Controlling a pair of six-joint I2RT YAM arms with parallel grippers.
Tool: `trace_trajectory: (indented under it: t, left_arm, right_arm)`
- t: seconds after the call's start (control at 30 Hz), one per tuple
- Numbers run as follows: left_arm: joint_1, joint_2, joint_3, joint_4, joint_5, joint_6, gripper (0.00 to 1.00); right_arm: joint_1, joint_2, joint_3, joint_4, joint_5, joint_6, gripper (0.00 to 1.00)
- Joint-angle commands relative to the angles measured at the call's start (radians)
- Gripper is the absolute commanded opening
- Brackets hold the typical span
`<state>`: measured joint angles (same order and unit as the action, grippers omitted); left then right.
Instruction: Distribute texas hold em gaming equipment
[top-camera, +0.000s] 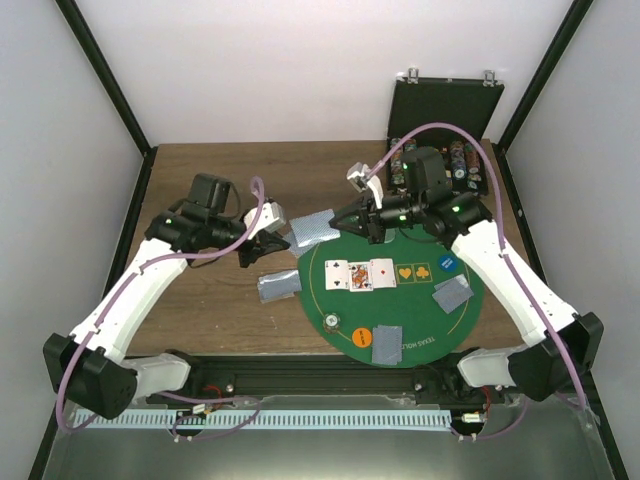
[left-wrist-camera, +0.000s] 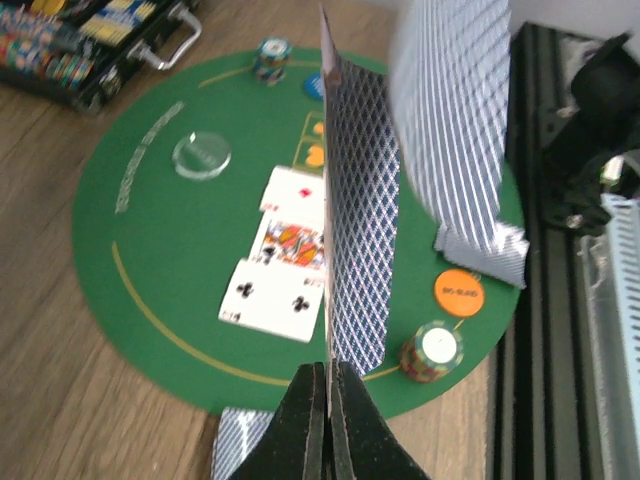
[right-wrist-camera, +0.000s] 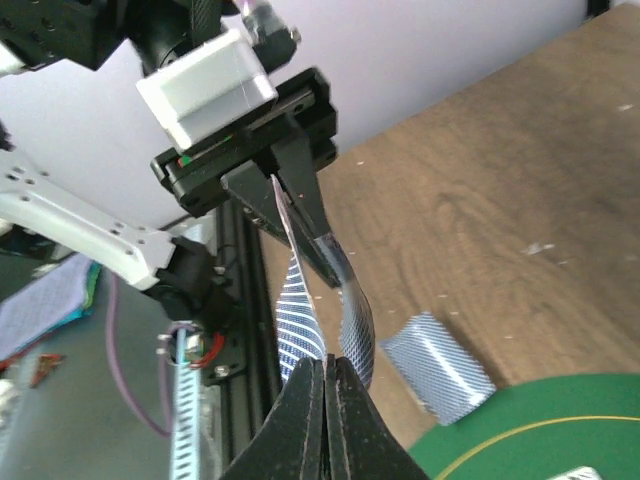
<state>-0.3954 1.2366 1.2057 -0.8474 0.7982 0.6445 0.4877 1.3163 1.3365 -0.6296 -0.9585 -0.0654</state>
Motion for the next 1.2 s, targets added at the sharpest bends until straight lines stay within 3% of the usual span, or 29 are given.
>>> trace_trajectory:
  t: [0.0, 0.1, 0.27, 0.47, 0.57, 0.77, 0.93, 1.17]
  left_arm:
    - [0.007, -0.025, -0.043, 0.048, -0.169, -0.076, 0.00]
    - [0.008, -0.031, -0.059, 0.063, -0.328, -0.104, 0.00]
    - [0.009, -0.038, -0.081, 0.094, -0.695, -0.142, 0.00]
    - [0.013, -0.049, -0.076, 0.091, -0.728, -0.162, 0.00]
    - [0.013, -0.050, -0.074, 0.089, -0.713, -0.165, 0.00]
    - [0.013, -0.058, -0.080, 0.085, -0.693, -0.167, 0.00]
    - [0.014, -0.067, -0.079, 0.082, -0.688, -0.167, 0.00]
    - [0.013, -0.077, -0.079, 0.080, -0.675, -0.167, 0.00]
  right_arm:
    - [-0.021, -0.008, 0.090, -0.140, 0.131, -0.134, 0.01]
    - [-0.024, 0.015, 0.143, -0.242, 0.284, -0.208, 0.01]
    - [-0.024, -0.008, 0.163, -0.424, 0.692, -0.455, 0.01]
    - [-0.023, -0.066, -0.104, -0.627, 1.121, -0.719, 0.01]
    - [-0.024, -0.098, -0.236, -0.649, 1.133, -0.769, 0.01]
    - [-0.026, -0.060, -0.322, -0.599, 1.080, -0.848, 0.01]
    - [-0.032, -0.005, -0.428, -0.399, 1.186, -0.939, 0.01]
    - [-0.036, 0.051, -0.525, -0.045, 1.201, -1.106, 0.01]
